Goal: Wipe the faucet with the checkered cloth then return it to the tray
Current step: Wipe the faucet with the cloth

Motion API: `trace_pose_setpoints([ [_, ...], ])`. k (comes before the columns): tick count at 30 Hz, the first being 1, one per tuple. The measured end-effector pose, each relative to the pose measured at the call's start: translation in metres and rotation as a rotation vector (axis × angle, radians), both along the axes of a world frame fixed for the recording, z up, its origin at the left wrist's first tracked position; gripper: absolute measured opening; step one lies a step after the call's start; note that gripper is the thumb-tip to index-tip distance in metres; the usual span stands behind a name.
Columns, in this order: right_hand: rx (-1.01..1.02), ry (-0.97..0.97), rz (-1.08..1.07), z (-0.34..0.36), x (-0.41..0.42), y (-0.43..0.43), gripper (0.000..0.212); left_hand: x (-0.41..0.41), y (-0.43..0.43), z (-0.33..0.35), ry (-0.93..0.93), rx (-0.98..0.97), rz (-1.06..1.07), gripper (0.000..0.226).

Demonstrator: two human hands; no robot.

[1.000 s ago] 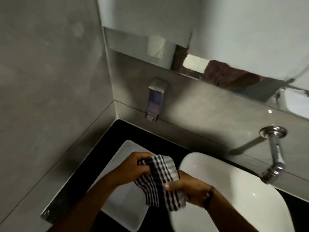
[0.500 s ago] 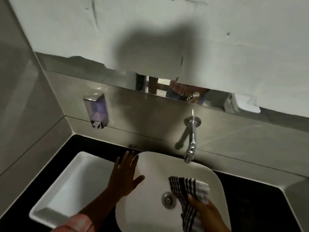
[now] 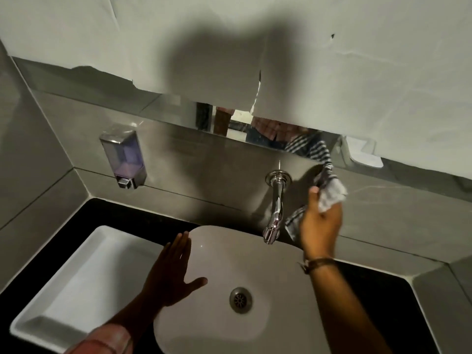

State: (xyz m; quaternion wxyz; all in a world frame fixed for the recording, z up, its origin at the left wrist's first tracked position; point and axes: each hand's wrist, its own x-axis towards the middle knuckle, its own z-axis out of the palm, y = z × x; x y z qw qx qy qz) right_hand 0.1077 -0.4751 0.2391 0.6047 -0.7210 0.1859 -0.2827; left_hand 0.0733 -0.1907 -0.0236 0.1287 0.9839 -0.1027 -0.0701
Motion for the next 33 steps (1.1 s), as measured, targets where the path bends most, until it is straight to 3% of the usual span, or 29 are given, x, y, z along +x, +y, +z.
trace_pose_setpoints([
  [7,-0.76,0.44,0.156,-0.043,0.037,0.055,0.064,0.003,0.001,-0.007,-0.015,-0.07,0.013,0.124],
  [11,-1.303,0.528,0.244,-0.043,0.039,0.051,0.081,0.002,0.0,-0.005,-0.015,-0.095,-0.008,0.124],
  [13,-1.24,0.506,0.263,-0.04,0.042,0.051,0.073,0.003,0.0,-0.002,-0.022,-0.096,-0.014,0.124],
  [16,-0.584,0.572,0.124,-0.027,0.053,0.049,0.054,0.003,0.0,-0.001,-0.035,-0.109,-0.007,0.124],
  [17,-0.43,0.582,0.096,-0.023,0.057,0.048,0.053,0.002,0.0,0.001,-0.034,-0.122,-0.006,0.125],
  [18,-0.416,0.601,0.091,-0.02,0.059,0.049,0.053,0.002,0.0,0.002,-0.035,-0.137,-0.006,0.125],
  [20,-0.733,0.669,0.107,-0.021,0.057,0.054,0.058,0.001,0.0,0.005,-0.042,-0.157,-0.007,0.124],
  [22,-1.2,0.766,0.15,-0.028,0.048,0.067,0.084,0.001,-0.001,0.007,-0.04,-0.164,0.003,0.124],
  [24,-1.423,0.758,0.162,-0.033,0.041,0.073,0.098,0.0,-0.002,0.008,-0.046,-0.158,0.002,0.123],
  [26,-1.367,0.751,0.166,-0.034,0.043,0.072,0.095,0.0,-0.001,0.006,-0.051,-0.152,0.002,0.121],
  [28,-1.125,0.703,0.158,-0.033,0.051,0.065,0.081,0.0,-0.001,0.005,-0.051,-0.148,0.003,0.121],
  [31,-0.507,0.551,0.173,-0.022,0.067,0.05,0.052,0.002,-0.002,0.004,-0.046,-0.16,0.007,0.121],
  [33,-0.054,0.516,0.2,-0.017,0.081,0.031,0.053,0.002,-0.002,0.002,-0.054,-0.18,0.009,0.122],
])
